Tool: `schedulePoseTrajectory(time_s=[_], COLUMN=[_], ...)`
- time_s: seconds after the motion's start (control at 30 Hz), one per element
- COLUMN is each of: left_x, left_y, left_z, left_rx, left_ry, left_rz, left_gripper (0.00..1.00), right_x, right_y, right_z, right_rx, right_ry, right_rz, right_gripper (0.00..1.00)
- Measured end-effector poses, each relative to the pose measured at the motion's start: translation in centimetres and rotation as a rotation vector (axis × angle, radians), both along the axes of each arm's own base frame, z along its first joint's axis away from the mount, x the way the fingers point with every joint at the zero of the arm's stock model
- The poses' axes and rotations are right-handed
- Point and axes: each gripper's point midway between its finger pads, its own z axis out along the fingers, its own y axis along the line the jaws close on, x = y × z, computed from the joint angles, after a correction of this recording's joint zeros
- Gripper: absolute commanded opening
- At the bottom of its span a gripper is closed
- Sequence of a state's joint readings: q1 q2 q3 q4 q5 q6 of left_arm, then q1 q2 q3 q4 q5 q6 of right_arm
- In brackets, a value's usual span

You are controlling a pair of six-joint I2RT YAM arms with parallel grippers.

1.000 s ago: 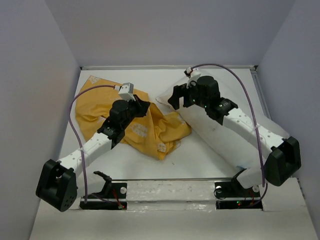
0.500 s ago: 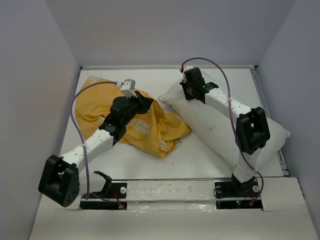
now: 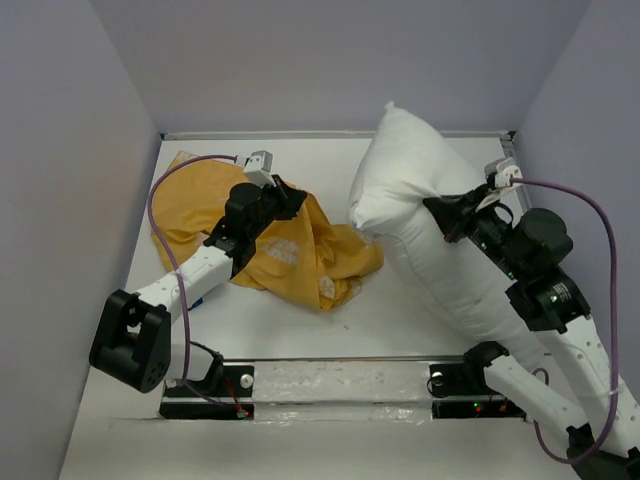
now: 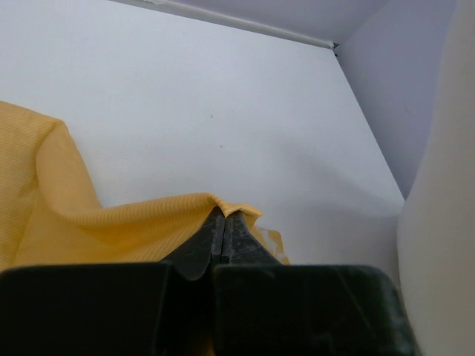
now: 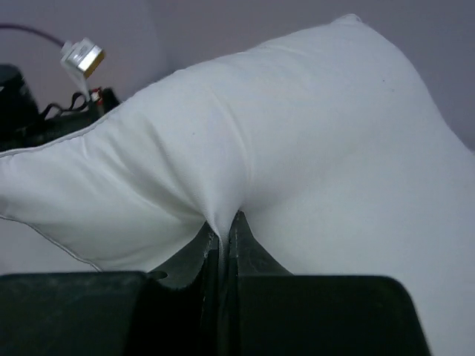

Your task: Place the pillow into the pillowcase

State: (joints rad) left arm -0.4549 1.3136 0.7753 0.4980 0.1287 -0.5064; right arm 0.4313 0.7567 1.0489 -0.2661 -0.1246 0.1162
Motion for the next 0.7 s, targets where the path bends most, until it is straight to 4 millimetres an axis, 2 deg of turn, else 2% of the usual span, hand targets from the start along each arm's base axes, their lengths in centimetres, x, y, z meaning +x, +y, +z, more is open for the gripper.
schedulePoseTrajectory(time_s=[0.03, 0.1, 0.13, 0.2, 0.27, 0.37, 0.47, 0.6, 0.7], left_x=[0.3, 0.7, 0.9, 1.3, 1.6, 1.5, 1.3, 0.7, 0.4], left_y=[0.1, 0.3, 0.5, 0.8, 1.1, 0.9, 0.4, -0.1, 0.4], left_z=[0.1, 0.6, 0.9, 1.6, 2.4, 2.6, 2.4, 2.3, 1.5], left_rx=[-0.002, -0.009, -0.012, -0.021, -0.030, -0.034, -0.035, -0.036, -0.010], left_ry=[-0.001, -0.010, -0.015, -0.028, -0.043, -0.044, -0.037, -0.034, -0.014], left_rz=[0.000, 0.001, 0.004, 0.003, -0.007, -0.024, -0.055, -0.097, -0.077], left_gripper=[0.00, 0.00, 0.00, 0.00, 0.00, 0.00, 0.00, 0.00, 0.00], right_x=[-0.6, -2.3, -3.1, -4.6, -7.0, -8.5, -8.7, -8.5, -8.8], right_y=[0.5, 2.7, 3.8, 5.3, 6.7, 7.3, 7.8, 9.2, 10.2], right_z=[-0.3, -3.3, -5.5, -8.7, -12.3, -12.6, -12.9, -14.6, -15.3], right_rx=[0.006, 0.009, 0.006, 0.005, 0.012, 0.022, 0.021, -0.008, -0.049], right_ry=[-0.003, 0.034, 0.083, 0.157, 0.273, 0.295, 0.308, 0.374, 0.384], right_rz=[0.041, 0.198, 0.276, 0.394, 0.542, 0.633, 0.667, 0.683, 0.690], right_gripper=[0.00, 0.00, 0.00, 0.00, 0.00, 0.00, 0.00, 0.00, 0.00])
